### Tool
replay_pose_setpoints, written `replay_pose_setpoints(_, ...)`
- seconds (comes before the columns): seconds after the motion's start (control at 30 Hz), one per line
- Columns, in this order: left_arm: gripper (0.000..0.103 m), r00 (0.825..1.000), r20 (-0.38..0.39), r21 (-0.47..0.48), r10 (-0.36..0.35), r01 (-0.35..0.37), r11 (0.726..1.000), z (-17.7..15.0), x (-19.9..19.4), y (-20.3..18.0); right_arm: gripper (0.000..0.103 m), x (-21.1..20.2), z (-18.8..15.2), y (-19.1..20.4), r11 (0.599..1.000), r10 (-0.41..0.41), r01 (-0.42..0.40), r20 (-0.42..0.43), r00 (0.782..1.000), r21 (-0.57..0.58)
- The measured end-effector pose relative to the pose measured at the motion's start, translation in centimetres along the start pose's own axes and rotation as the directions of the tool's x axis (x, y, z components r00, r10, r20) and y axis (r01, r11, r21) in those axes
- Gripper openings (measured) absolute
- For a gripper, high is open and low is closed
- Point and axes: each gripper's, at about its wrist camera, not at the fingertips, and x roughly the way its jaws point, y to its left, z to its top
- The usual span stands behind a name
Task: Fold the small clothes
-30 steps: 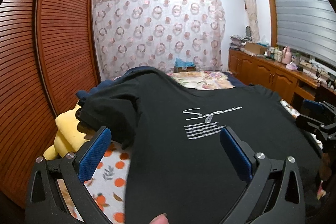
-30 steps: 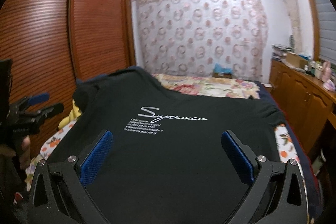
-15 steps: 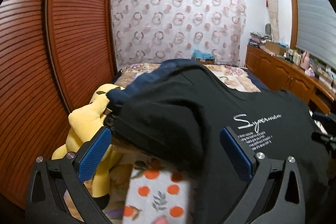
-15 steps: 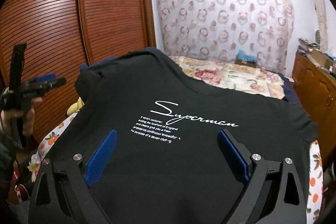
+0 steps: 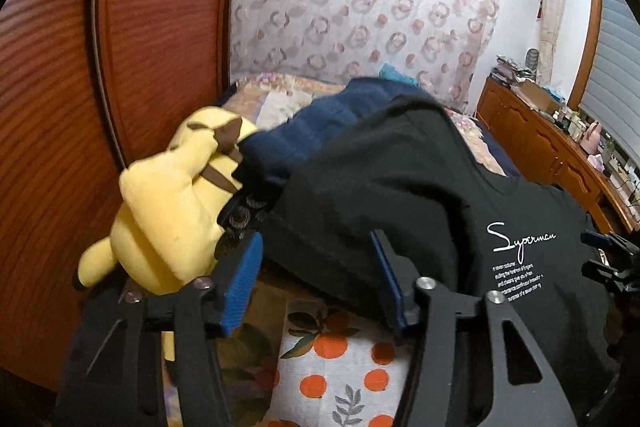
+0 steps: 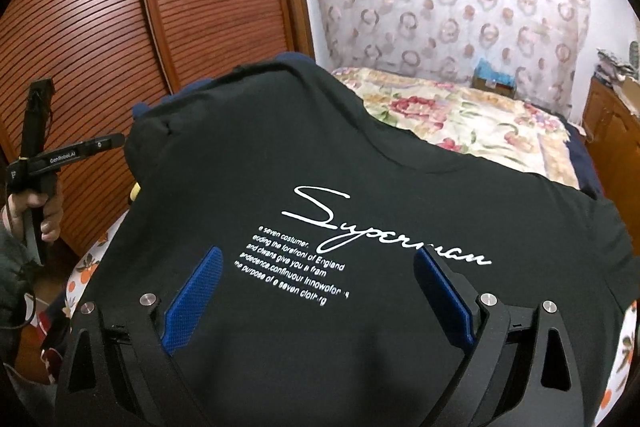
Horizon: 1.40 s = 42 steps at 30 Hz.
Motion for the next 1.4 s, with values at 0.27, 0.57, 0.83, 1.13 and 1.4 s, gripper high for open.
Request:
replay_pose_setpoints(0.27,0.055,0.999,-0.036,0.003,-0.009,0.009,1.0,0.7,1.9,0.9,0.096,2.9,2.4,-1.5,1.0,0.027,-0.027,-0.057,0.998,-0.002)
replay_pose_setpoints(0.57,0.017,0.997,-0.055,0.06,-0.058,0.062,0.996,0.4,2.3,0.9,0.097,4.4,3.1,-1.8,1.0,0.031,-0.031,-0.061,0.998,0.001)
replay_pose_setpoints(0.83,0.008,0.993,0.03,0.055,-0.118,0.116,0.992,2.7,-2.8,-0.2,0.096,4.7,2.6,-1.8,1.0,0.025,-0.025,-0.057,0.998,0.005)
replay_pose_setpoints(1.13,0.008,0.965,0.096,0.215,-0.243,0.218,0.952,11.9,-5.2,-7.4,0.097,2.6,3.3,-2.0,1.0,0.008,-0.008,0.009,1.0,0.006)
replay_pose_setpoints(1.4,0.023,0.955,-0.069,0.4,-0.289,0.291,0.869,12.6,0.2,-17.0,0.097,1.4,2.2,-2.9,0.998,-0.039,0.038,0.04,0.998,0.041)
